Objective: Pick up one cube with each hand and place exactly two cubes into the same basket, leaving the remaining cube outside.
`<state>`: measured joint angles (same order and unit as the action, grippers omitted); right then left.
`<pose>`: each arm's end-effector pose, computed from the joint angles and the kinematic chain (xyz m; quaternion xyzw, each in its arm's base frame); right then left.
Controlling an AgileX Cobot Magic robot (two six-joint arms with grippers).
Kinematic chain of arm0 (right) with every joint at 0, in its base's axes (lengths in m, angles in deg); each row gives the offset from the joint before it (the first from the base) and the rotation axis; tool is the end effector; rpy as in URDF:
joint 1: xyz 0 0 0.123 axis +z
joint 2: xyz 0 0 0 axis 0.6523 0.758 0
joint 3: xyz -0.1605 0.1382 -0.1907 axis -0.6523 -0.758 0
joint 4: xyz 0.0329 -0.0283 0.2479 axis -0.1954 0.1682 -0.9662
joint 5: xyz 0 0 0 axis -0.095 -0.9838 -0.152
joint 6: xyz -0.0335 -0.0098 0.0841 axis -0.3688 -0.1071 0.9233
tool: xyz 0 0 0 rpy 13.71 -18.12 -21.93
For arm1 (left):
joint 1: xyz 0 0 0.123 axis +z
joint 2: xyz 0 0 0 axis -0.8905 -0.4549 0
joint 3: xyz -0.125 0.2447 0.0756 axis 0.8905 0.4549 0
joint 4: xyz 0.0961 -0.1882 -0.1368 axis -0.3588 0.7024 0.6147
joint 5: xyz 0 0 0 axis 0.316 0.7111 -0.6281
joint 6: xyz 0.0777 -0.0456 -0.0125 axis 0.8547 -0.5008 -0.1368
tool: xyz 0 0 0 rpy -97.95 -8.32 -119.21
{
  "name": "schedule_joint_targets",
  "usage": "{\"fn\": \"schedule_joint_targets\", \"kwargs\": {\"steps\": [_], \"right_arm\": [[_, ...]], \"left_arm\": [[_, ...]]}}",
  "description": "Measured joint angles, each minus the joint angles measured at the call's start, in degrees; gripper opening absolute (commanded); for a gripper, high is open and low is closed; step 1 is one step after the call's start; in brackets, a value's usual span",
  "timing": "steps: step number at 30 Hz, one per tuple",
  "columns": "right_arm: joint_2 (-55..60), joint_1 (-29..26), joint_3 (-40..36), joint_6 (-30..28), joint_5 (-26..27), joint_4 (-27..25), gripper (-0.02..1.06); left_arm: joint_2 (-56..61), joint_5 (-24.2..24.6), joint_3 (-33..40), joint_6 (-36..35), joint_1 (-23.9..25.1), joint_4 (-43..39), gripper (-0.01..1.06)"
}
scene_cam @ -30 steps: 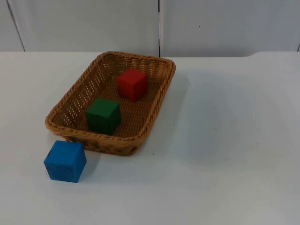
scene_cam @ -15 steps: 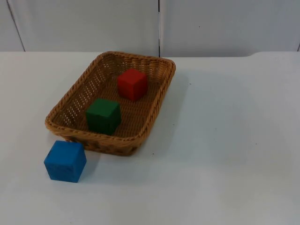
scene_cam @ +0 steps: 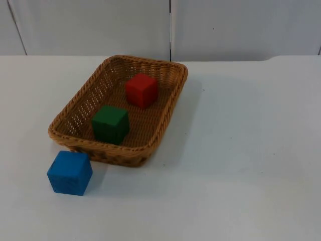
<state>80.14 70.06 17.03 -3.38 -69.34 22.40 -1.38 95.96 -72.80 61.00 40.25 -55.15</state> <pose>0.0802 0.0598 0.3363 -0.2821 0.7862 0.1736 0.5217 0.0097 -0.0008 0.3302 0.1757 0.8020 -0.0824 0.5649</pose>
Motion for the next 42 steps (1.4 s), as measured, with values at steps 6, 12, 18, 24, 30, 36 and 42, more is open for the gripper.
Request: {"fn": "schedule_joint_targets", "kwargs": {"steps": [6, 12, 18, 24, 30, 36, 42], "right_arm": [[-6.77, 0.00, -2.09, 0.38, -2.39, 0.00, 0.77], [-12.56, 0.00, -2.32, 0.52, -5.07, 0.10, 0.77], [-16.38, 0.00, -2.37, 6.64, -9.73, 5.85, 0.77], [-18.62, 0.00, -2.47, 11.37, -14.78, 9.92, 0.77], [-22.18, 0.00, -3.30, 12.19, -18.97, 10.47, 0.77], [-27.28, 0.00, -6.02, 12.45, -21.74, 10.47, 0.77], [-30.12, 0.00, -6.02, 12.55, -22.99, 10.66, 0.77]], "left_arm": [[6.36, 1.94, 5.20, -0.66, 0.00, 0.35, 0.94], [8.76, 4.51, 7.12, -0.66, 0.00, 1.90, 0.94], [8.76, 8.13, 7.32, 2.86, 0.00, 3.25, 0.94], [8.76, 8.70, 8.24, 3.91, 0.00, 3.56, 0.94], [8.76, 8.37, 8.80, 4.04, 0.00, 3.70, 0.94], [8.76, 8.37, 8.80, 4.04, 0.00, 3.70, 0.94], [8.76, 8.37, 8.80, 4.04, 0.00, 3.70, 0.94]]}}
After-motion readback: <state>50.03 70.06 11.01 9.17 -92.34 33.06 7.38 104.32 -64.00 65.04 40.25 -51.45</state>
